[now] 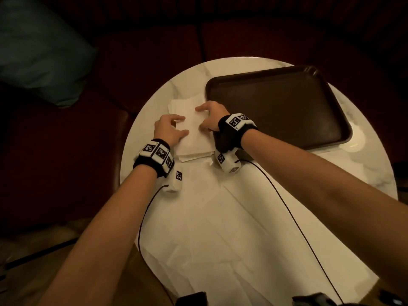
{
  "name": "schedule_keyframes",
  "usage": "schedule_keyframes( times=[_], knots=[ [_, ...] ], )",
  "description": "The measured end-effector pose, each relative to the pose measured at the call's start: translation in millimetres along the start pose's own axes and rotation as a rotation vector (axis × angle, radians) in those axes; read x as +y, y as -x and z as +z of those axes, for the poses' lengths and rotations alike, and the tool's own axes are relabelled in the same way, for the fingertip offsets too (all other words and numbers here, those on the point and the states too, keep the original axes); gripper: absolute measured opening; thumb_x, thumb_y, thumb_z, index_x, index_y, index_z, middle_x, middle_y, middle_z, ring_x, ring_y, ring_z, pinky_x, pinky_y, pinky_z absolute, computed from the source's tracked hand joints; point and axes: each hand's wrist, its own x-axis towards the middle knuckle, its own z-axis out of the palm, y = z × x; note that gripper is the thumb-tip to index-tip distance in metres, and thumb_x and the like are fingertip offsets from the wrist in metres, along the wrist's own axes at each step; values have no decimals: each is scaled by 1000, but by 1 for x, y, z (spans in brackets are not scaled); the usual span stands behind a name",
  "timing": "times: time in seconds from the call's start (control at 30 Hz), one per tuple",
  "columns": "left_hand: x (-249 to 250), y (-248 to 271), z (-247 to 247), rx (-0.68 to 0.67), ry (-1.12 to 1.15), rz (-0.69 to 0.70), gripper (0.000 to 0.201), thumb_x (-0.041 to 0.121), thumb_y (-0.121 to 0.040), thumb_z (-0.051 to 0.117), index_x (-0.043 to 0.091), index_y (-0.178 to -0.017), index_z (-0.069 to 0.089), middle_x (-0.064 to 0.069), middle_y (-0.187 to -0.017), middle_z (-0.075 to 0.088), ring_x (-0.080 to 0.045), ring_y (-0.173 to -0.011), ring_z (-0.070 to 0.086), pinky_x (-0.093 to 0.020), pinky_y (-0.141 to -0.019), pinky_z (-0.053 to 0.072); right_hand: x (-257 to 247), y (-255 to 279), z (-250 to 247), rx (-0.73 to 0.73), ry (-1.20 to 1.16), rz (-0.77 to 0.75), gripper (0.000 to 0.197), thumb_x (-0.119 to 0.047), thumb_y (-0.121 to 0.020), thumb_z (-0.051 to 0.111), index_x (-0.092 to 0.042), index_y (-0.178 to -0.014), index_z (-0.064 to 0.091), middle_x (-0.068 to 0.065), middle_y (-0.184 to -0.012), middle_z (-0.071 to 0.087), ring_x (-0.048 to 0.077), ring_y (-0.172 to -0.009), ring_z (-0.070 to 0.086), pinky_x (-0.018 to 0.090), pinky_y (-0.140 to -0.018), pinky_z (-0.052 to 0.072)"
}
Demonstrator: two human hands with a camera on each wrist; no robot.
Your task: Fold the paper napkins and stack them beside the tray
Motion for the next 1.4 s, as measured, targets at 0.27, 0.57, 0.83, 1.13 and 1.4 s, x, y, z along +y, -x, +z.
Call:
schedule_keyframes(
  times=[0.27,0.57,0.83,1.13,1.4],
  knots=[
    [-3,-1,15,-83,-402,56,76,31,-71,84,10,-136,49,-9,-136,40,-28,-126,44,-36,-104,38,0,12,-7,11,115,-117,66,-16,-77,78,-20,-137,52,8,-144,42,26,-128,47,30,-102,41],
    [19,56,19,51,-625,241,46,31,-85,69,12,-125,55,-14,-135,39,-33,-122,41,-48,-93,46,50,159,-60,83,68,-197,21,-16,-83,73,-19,-104,71,-3,-100,66,-9,-70,57,3,-64,39],
    [-12,153,81,-326,-569,192,37,29,-90,64,13,-123,58,-8,-122,54,-26,-115,52,-40,-97,44,150,267,-31,-65,154,29,13,-24,-82,73,-25,-95,71,-6,-94,69,13,-79,65,9,-65,43],
    [-17,177,92,-265,-458,68,58,27,-78,77,19,-130,53,-4,-124,59,-24,-121,50,-41,-102,40,185,287,5,-29,167,25,35,-25,-80,74,-21,-114,64,-1,-112,56,11,-92,53,20,-82,43],
    [6,193,86,-272,-147,156,7,28,-81,73,22,-79,71,0,-82,70,-19,-80,63,-30,-75,50,158,293,0,84,84,-80,60,-41,-79,74,-28,-132,51,-9,-124,50,8,-99,53,19,-82,41]
  ],
)
